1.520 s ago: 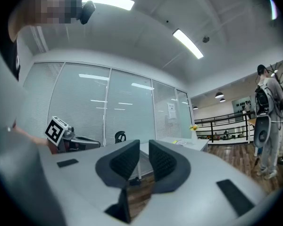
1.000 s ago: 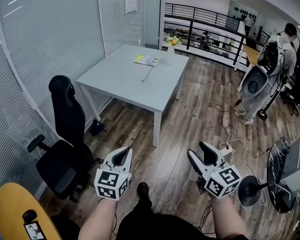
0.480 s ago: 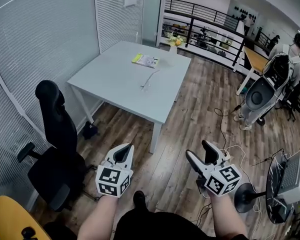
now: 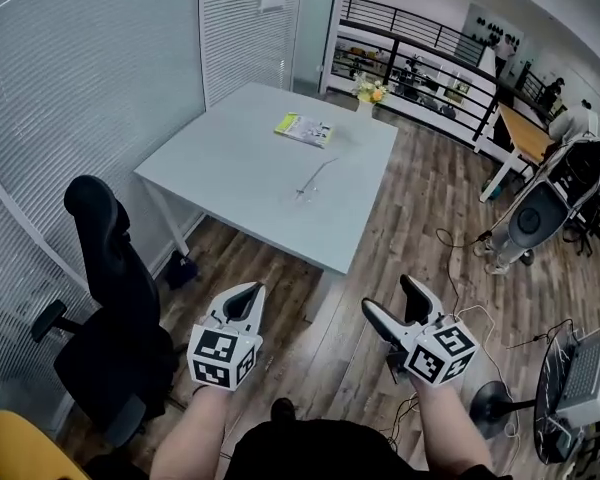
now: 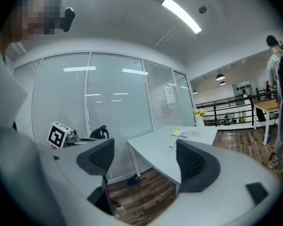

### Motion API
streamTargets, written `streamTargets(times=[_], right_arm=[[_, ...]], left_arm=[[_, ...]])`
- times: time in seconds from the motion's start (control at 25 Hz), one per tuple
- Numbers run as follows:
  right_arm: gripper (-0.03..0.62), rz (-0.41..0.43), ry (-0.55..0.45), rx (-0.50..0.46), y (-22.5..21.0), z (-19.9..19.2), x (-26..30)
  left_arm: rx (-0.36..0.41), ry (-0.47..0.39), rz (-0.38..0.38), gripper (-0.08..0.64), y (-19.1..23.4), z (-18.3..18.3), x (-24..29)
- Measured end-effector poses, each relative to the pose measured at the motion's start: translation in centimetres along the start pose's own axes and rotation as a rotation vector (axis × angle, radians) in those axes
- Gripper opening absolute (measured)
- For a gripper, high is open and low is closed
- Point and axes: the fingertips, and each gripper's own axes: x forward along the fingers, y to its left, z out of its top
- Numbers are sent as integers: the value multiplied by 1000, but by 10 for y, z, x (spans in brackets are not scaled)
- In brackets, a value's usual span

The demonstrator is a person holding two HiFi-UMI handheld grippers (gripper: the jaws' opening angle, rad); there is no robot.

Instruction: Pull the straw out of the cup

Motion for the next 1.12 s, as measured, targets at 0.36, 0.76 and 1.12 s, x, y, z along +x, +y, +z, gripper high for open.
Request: streamTargets(times=[0.36,0.76,1.12], right_arm=[[426,15,17,34,-19,-4,45],[425,39,-10,92,-89,1,109],[451,135,-8,102,-173,15,197]], left_arm=[[5,21,2,8,29,0,29],[9,66,18,8,57,0,105],[-15,95,52,8,84,18,222]])
